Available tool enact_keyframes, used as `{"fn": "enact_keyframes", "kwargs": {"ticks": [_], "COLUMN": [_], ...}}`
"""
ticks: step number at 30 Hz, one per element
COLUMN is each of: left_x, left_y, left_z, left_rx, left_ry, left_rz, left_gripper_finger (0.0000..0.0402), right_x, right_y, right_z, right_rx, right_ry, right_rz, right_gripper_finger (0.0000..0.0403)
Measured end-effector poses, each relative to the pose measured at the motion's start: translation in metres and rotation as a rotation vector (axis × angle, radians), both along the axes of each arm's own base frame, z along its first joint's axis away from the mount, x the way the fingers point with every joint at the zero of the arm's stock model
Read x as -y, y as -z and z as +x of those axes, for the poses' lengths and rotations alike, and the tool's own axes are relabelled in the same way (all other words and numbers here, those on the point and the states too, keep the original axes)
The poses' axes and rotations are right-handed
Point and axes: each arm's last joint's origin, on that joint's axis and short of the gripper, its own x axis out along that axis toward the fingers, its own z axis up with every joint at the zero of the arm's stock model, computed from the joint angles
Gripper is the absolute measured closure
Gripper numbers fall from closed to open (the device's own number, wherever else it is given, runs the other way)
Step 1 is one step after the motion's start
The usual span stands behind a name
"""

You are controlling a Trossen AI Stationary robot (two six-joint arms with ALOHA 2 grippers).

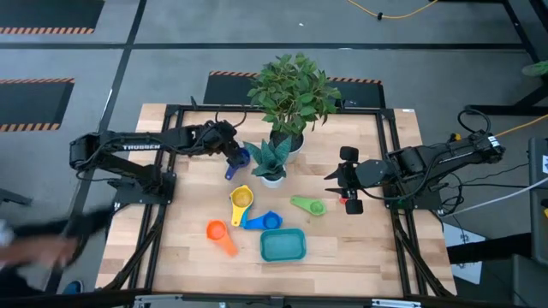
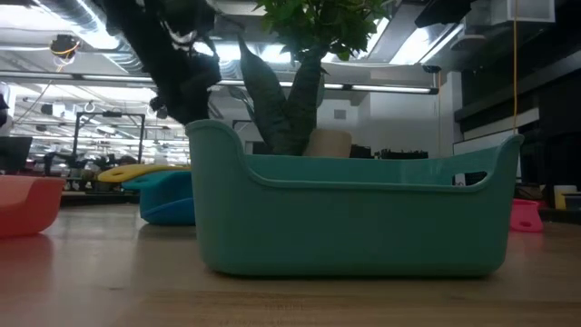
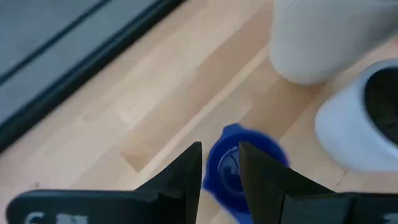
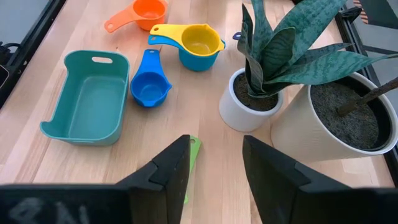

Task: Nest measuring cups in basket
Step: Stack the dark blue measuring cup on top of the yellow measuring cup

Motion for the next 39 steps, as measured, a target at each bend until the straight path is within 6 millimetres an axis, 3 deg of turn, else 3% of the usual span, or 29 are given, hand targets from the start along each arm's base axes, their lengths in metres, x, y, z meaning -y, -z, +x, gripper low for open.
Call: {"fn": "enact_keyframes", "kwargs": {"ticks": [8, 20, 34, 39], "left_x": [-0.014, -0.018, -0.024, -0.023], "left_y": [0.021, 0.040, 0.081, 0.086], "left_z": [-0.011, -0.013, -0.001, 0.001], "left_rx": [0.030, 0.147, -0.013, -0.017], "left_ry": [-0.007, 0.037, 0.049, 0.081], "left_rz": [-0.086, -0.027, -0.084, -0.130], "left_gripper_finger": [0.0303, 0.0303, 0.0303, 0.0304], "right_x": [0.000, 0.000, 0.000, 0.000], "right_y": [0.000, 0.000, -0.001, -0.001], "right_z": [0.000, 0.000, 0.001, 0.001], "right_rx": [0.000, 0.000, 0.007, 0.008], "right_ry": [-0.001, -0.001, -0.002, -0.002], "right_rz": [-0.001, -0.002, -0.003, -0.003], "right_gripper_finger": [0.0250, 0.0250, 0.0250, 0.0250]}}
